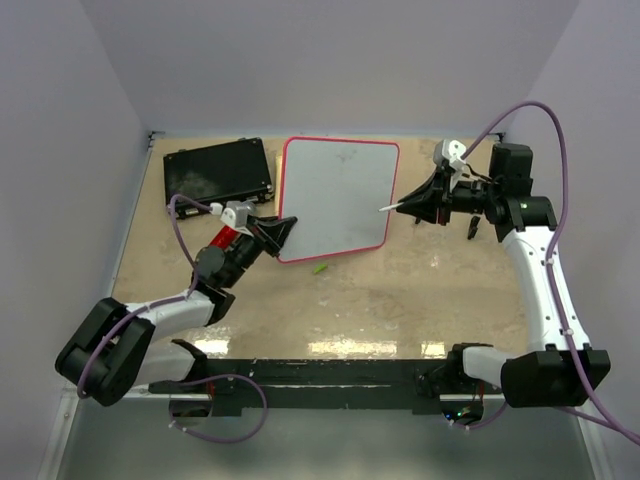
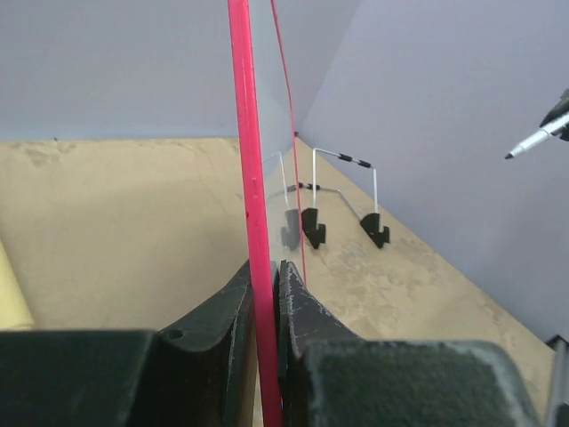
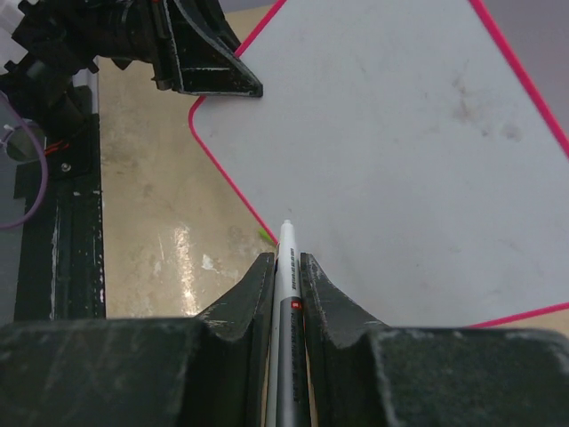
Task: Write a sentence on the whiteboard
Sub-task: Move the whiteboard stand to the center of the board, then write a sentence on the whiteboard.
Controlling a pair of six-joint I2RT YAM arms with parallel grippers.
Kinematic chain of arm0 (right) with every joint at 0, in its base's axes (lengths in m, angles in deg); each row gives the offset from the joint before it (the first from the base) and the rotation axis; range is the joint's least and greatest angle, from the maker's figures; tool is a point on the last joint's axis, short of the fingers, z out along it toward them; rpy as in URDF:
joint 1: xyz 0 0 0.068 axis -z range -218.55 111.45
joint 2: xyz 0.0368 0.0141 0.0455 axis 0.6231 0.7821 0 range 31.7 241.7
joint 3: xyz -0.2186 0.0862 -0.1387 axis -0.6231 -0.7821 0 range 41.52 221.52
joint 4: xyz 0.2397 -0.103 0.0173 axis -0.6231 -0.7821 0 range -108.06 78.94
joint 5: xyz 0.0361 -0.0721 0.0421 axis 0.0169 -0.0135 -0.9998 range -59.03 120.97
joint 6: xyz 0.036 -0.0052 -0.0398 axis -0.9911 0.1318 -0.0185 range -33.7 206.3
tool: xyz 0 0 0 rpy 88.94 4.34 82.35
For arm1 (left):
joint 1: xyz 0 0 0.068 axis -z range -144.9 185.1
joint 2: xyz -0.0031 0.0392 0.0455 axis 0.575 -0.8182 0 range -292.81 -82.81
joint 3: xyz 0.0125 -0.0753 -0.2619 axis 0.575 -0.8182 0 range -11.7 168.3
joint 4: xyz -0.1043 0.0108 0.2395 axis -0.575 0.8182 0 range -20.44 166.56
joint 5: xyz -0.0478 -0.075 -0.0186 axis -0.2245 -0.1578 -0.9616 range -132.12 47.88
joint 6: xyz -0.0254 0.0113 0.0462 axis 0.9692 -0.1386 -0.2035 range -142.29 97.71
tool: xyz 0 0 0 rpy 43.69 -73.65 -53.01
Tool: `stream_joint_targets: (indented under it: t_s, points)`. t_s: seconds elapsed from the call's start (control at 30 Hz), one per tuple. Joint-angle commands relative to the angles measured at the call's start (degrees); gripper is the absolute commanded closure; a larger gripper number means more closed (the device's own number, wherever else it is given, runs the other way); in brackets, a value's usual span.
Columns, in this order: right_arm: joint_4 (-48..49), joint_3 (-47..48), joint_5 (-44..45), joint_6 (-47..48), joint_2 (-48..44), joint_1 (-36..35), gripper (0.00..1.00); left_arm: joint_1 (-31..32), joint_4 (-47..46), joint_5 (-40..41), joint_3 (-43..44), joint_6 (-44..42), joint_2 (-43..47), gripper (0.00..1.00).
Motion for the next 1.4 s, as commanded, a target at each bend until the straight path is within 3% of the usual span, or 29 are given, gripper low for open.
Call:
stream_joint_targets:
  t_s: [0.0,0.2,0.37,0.6,0.87,1.37]
  points:
    - [5.2,-1.6,-1.6,-3.7,-2.0,0.1,1.00,1.2,-15.8,5.5,4.0,-15.2,-4.3,1.00]
    - [7.3,-4.3,-1.9,-4.2,-2.6,0.2,1.00,3.0,-14.8,4.4,2.0,-21.1,-5.3,1.00]
    - [8.3,-5.8,-2.3,-4.4,-3.0,0.1,1.00,3.4,-8.3,3.1,0.4,-24.6,-2.8,1.00]
    - [8.8,-6.9,-2.5,-4.2,-4.0,0.2,1.00,3.9,-2.4,3.8,-2.4,-25.1,-1.8,1.00]
    - [8.9,-7.6,-2.9,-4.2,-4.9,0.1,1.00,3.9,-2.7,4.9,-2.9,-27.4,-6.3,1.00]
    - [9.2,-8.6,-2.9,-3.9,-5.2,0.1,1.00,2.2,-11.9,3.8,-4.2,-25.1,-13.8,1.00]
